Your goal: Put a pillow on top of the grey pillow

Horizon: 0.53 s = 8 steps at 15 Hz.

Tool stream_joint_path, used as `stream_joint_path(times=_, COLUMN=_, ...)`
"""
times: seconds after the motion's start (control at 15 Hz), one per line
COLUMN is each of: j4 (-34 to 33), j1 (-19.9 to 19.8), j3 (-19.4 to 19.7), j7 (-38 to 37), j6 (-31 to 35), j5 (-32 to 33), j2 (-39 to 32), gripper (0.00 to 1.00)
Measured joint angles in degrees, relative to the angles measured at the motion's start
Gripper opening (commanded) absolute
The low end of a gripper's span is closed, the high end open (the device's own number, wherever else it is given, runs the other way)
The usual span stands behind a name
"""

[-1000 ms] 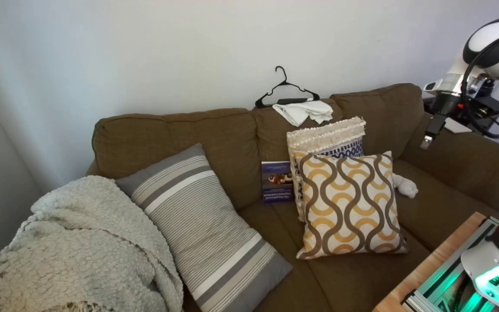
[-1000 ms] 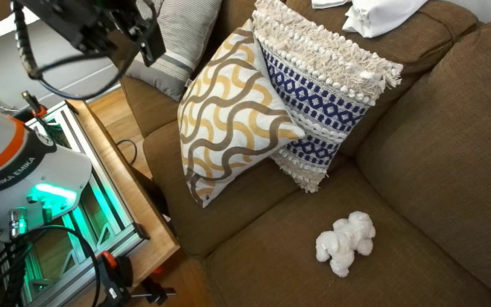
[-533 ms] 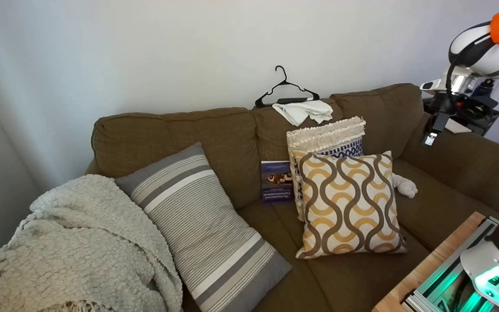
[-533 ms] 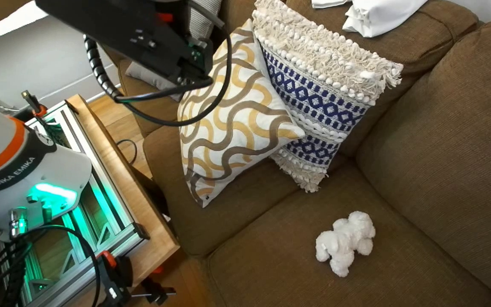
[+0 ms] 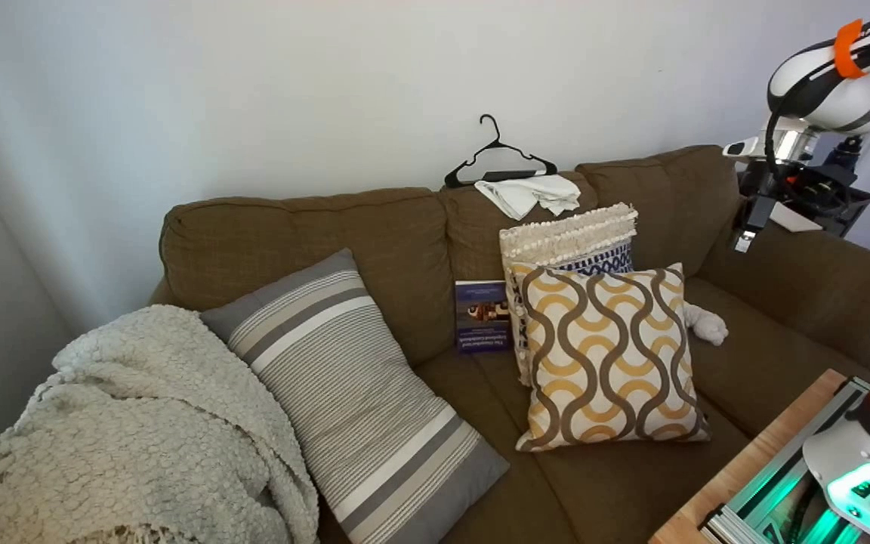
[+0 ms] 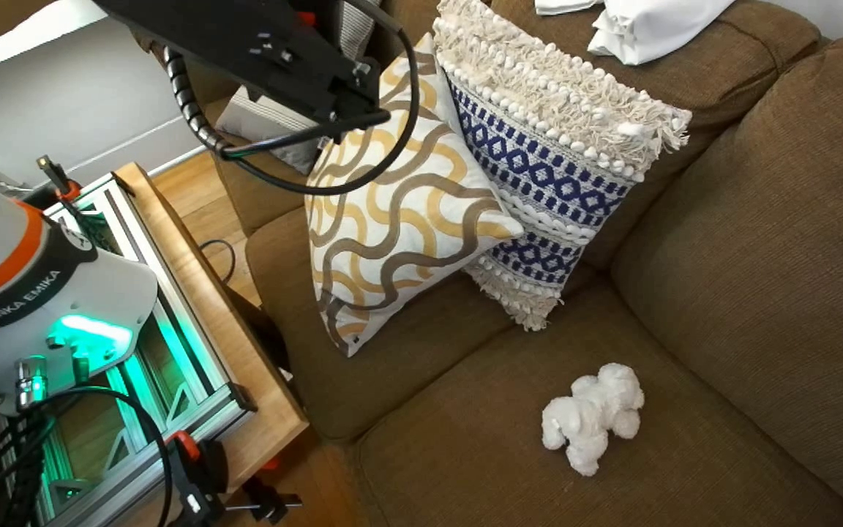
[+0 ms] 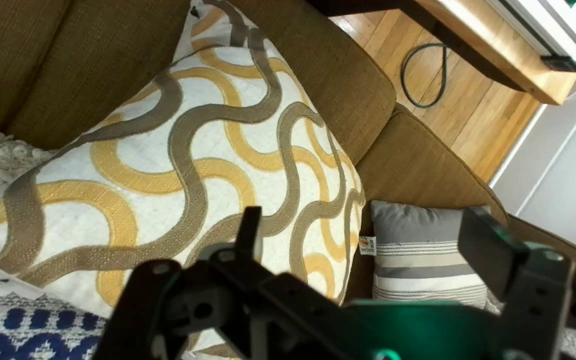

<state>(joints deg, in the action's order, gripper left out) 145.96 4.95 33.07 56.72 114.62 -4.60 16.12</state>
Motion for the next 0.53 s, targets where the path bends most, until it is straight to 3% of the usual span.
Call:
stream_joint_path(times=0.33, j4=-1.73, j1=-3.18, j3=-8.9, j7=7.36, j6=11.79, j5=-0.94, j2=-5.48, gripper=1.0)
stream_joint_path(times=0.53, j4=-4.49, j1=-2.63, j3=-11.23, j7=16.81, j6=19.94, j5=-8.65, j2=-13.33, gripper=1.0)
